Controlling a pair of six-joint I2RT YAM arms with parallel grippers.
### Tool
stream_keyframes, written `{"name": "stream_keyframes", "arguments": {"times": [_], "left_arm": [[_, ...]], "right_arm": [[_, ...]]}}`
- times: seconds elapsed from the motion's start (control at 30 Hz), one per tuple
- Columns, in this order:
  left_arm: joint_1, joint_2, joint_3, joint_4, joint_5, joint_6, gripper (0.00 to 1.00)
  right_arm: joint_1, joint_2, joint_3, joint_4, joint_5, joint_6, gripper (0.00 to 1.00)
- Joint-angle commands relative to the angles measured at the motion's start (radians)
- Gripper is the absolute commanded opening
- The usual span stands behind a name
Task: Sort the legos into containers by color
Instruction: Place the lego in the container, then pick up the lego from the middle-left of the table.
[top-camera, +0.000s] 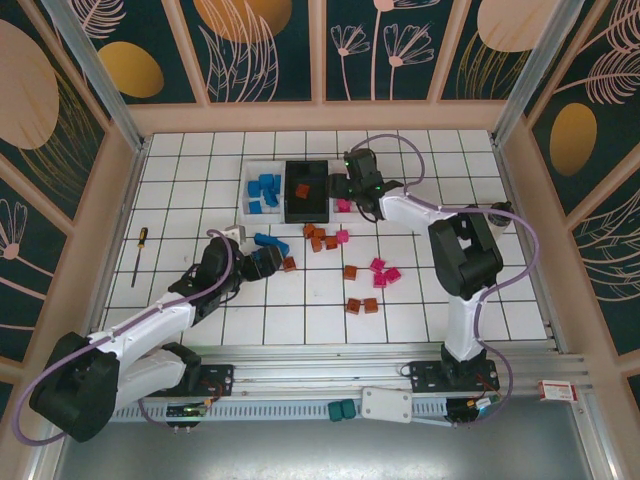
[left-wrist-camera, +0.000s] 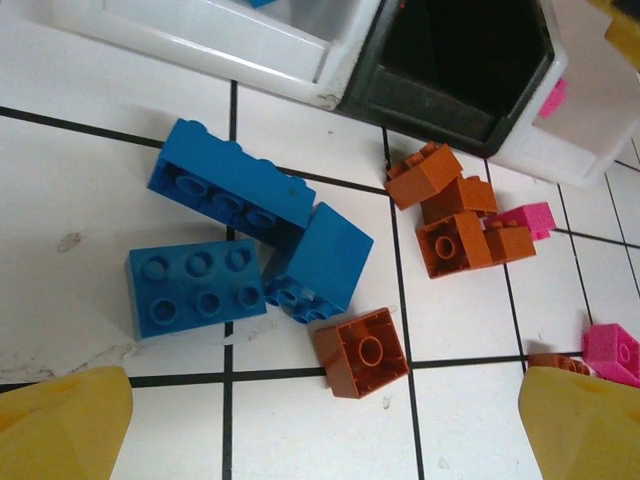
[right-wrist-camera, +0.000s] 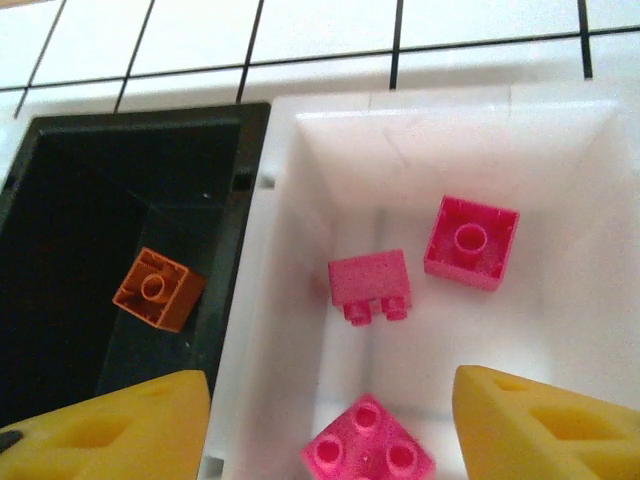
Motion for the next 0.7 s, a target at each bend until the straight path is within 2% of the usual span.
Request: {"name": "stream_keyframes", "arguments": {"times": [0.0,0.13,0.43,0.53,0.67], "left_arm": [[-0.023,0.015,0.045,-0.017,0.031,0.030,0.98],[-0.119,0.057,0.104,-0.041,0.004,0.062,0.99],[-0.493,0.367,0.304,-0.078,-0.074,0.160,0.92],[-0.561,0.465,0.365,-0.103,-0.089,0.182,0.88],[-0.621,0.548,0.413,-0.122,-0.102,0.210,0.88]], "right_arm": [[0.001,-0.066,0.017,0.016,0.006,0.010,0.68],[0.008,-0.197,-0.100,0.060,0.002,0.017,0.70],[0.004,-0.450,-0.399,0.099,0.016,0.053,0.71],[-0.004,-0.513,-0.462,0.093,0.031,0.053,0.71],[-0.028,-0.575,-0.520,0.090,0.033,0.055,0.71]]}}
